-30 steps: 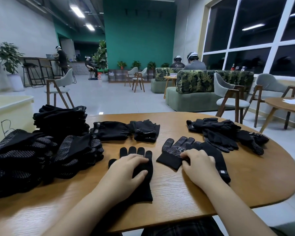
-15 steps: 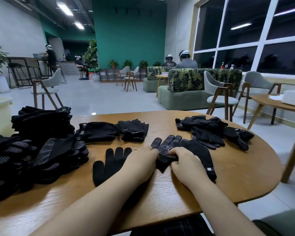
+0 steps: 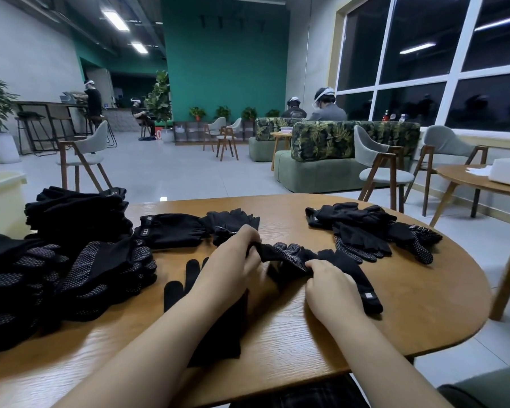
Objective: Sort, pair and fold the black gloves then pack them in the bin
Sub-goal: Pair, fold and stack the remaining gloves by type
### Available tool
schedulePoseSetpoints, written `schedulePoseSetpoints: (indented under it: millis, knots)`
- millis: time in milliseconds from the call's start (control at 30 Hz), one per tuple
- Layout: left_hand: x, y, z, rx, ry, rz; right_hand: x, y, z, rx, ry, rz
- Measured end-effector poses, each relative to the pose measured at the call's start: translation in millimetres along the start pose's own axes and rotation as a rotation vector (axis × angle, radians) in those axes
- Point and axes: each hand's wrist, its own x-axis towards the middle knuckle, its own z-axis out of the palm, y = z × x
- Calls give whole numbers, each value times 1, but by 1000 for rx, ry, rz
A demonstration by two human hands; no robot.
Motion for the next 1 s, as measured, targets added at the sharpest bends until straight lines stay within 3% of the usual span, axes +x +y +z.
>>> schedulePoseSetpoints:
  millis: [167,367,467,733,1000]
  knots:
    - [-9,-4,-4,-57,42,44,0,-1,0,-14,19,6]
    - [-11,0,-2,-31,89,150,-10,-21,-9,77,108,-314]
    - [-12,1,-3,-54,102,193,-7,-28,-10,225,111,-280]
    - [-5,-15,-14,-307,48,-36,10,-37,-23,546,192,-295]
    - [-2,-24,-29,-355,84,52,14,-48,-24,687,118,-465]
